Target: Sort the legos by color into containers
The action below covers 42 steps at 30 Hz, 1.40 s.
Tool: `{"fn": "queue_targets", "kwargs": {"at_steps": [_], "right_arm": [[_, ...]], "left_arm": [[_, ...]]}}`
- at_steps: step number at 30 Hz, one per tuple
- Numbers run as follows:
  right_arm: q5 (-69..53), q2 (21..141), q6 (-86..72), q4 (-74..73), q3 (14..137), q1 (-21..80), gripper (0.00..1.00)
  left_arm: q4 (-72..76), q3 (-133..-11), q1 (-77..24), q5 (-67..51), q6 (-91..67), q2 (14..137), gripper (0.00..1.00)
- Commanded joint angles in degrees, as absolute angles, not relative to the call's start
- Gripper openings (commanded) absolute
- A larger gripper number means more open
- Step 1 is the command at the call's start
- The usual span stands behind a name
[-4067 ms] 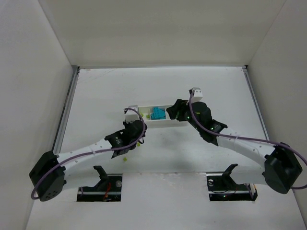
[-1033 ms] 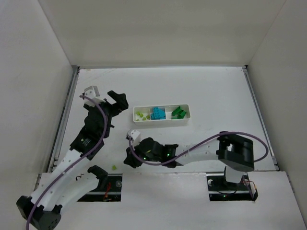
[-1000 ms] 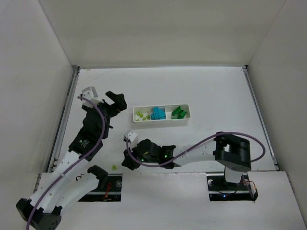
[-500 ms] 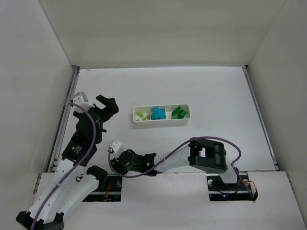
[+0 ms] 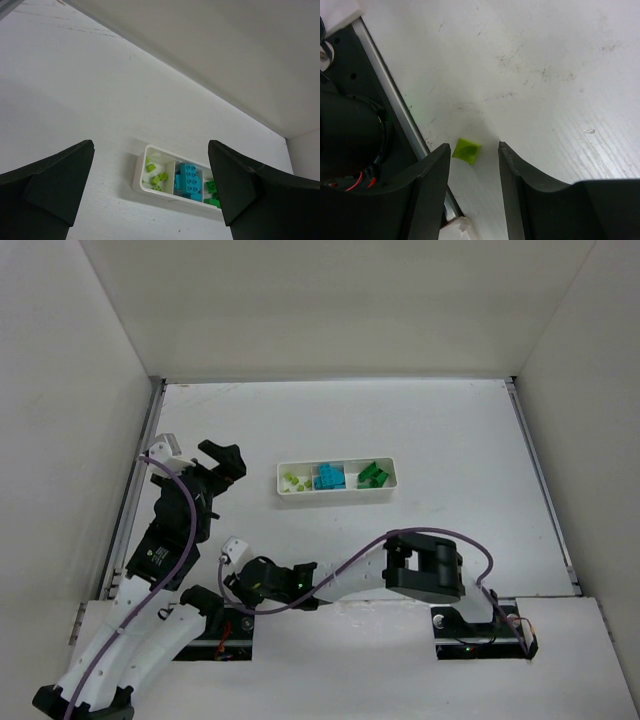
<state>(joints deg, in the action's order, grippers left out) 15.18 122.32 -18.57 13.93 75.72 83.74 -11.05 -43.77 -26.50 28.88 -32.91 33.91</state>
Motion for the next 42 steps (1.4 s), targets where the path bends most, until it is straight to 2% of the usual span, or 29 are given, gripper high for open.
{"fn": "queue_targets", "kwargs": {"at_steps": [1, 3, 9, 14, 20, 25, 31, 38, 42], "right_arm": [[15.3, 123.6, -17.2, 12.7, 78.5, 84.9, 0.49], [15.3, 124.2, -17.0, 12.0, 78.9, 85.0, 0.48], [17.2, 123.5, -17.3, 11.9, 78.3, 84.8, 0.31], [17.3, 116.0, -17.8, 14.8, 73.4, 83.4, 0.29], [17.5, 103.2, -19.1, 18.9, 64.5, 78.5, 0.29], [17.8, 96.9, -19.7, 19.7, 60.4, 69.3, 0.30], [17.1, 101.1, -19.4, 15.8, 67.0, 59.8, 0.30], [17.0, 105.9, -19.7, 15.8, 71.0, 54.5, 0.32], [17.0, 108.4, -19.0, 15.4, 73.1, 53.9, 0.44]], "left_arm": [[-9.1, -44.3, -26.1, 28.3, -32.6, 33.8, 1.00], [-8.9, -44.1, -26.1, 28.3, -32.6, 33.8, 1.00], [-8.7, -43.3, -25.9, 28.3, -32.5, 33.8, 1.00], [-8.0, -42.5, -25.8, 27.9, -32.3, 33.8, 1.00], [-7.4, -40.3, -25.0, 27.9, -31.6, 33.6, 1.00], [-6.3, -36.7, -24.7, 27.9, -32.2, 31.0, 1.00], [-6.5, -32.7, -24.9, 27.9, -33.9, 31.1, 1.00], [-5.8, -27.4, -25.2, 26.1, -38.0, 32.7, 1.00], [-3.8, -25.7, -24.8, 24.0, -39.4, 35.5, 1.00]]}}
